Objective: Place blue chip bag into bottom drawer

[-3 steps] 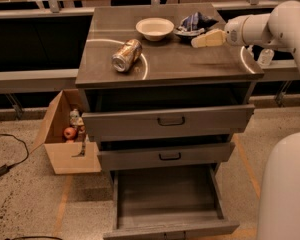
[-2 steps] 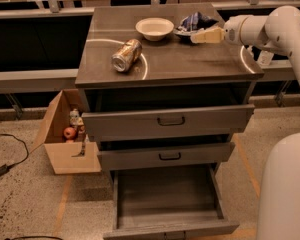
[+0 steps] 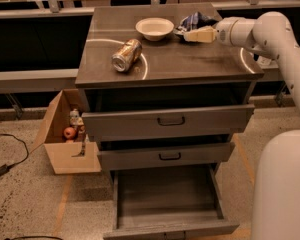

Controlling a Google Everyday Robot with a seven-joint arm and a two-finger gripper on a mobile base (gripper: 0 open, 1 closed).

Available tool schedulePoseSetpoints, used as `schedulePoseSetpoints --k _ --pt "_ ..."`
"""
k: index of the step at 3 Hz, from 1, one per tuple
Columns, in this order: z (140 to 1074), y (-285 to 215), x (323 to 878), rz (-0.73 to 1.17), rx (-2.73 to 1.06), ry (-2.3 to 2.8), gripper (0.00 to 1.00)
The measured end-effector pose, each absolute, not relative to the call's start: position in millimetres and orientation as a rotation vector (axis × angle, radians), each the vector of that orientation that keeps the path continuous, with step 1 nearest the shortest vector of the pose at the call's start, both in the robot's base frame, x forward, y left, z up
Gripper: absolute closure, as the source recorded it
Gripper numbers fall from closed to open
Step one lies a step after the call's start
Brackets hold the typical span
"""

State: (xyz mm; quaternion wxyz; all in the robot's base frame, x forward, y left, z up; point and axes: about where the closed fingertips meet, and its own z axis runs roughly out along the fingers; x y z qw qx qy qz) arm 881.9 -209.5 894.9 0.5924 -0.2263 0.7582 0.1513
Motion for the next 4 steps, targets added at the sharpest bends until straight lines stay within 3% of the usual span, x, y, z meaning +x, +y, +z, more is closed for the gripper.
schedulePoseSetpoints --k 2,4 --pt "880.4 -169.5 900.5 0.399 -0.531 1.748 0.0" --pt "880.9 -158.3 916.0 0.376 -0.513 1.717 0.41"
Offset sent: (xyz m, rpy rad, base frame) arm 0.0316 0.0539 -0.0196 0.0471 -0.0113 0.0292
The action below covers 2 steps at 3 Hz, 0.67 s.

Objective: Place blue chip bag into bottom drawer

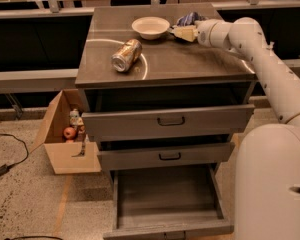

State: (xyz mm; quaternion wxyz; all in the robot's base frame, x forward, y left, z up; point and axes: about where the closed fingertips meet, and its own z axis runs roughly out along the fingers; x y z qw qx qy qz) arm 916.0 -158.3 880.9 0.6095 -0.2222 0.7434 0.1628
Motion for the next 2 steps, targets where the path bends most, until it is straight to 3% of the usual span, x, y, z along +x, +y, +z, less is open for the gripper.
schedulePoseSetpoints --k 2 --pt "895.1 -169.2 906.9 0.318 -0.52 1.695 0.88"
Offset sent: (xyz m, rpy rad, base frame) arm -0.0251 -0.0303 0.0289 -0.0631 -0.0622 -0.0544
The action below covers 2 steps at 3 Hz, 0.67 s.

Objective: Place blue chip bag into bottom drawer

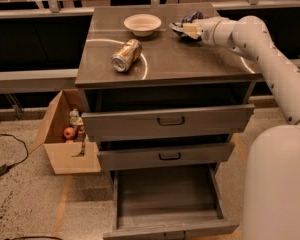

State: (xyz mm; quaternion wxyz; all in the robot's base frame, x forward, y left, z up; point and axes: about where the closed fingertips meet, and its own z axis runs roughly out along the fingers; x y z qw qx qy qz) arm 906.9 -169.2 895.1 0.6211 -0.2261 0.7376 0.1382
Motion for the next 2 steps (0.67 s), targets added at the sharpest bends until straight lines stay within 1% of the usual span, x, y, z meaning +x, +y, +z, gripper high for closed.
schedulePoseSetpoints --k 1,2 --pt "915.0 -189.6 885.9 0.312 -0.551 1.681 1.0" --pt "935.4 -203.7 845.8 0.398 -0.625 1.673 1.0"
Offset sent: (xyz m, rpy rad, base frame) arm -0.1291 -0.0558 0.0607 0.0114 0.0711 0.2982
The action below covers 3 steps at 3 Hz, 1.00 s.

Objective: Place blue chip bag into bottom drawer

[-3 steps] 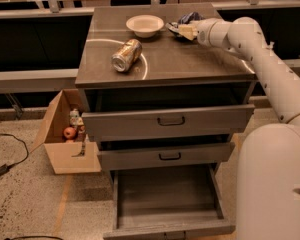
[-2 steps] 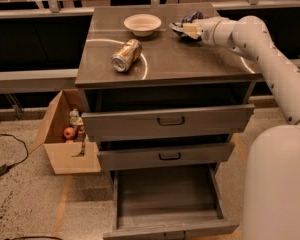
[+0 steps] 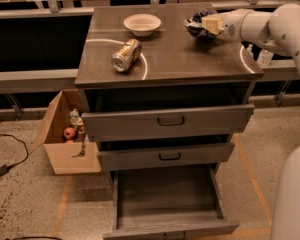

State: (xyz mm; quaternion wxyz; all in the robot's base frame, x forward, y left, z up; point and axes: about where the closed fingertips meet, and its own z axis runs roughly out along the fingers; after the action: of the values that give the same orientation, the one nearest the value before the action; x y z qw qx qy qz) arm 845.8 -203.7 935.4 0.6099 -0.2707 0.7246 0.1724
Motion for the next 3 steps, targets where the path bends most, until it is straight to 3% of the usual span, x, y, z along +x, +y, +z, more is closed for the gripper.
schedulePoseSetpoints --k 1,3 --pt "948.2 -202.0 793.7 0.535 -0.699 1.695 1.0" --pt "941.0 -192.7 778.7 0.587 -0.754 1.717 1.0"
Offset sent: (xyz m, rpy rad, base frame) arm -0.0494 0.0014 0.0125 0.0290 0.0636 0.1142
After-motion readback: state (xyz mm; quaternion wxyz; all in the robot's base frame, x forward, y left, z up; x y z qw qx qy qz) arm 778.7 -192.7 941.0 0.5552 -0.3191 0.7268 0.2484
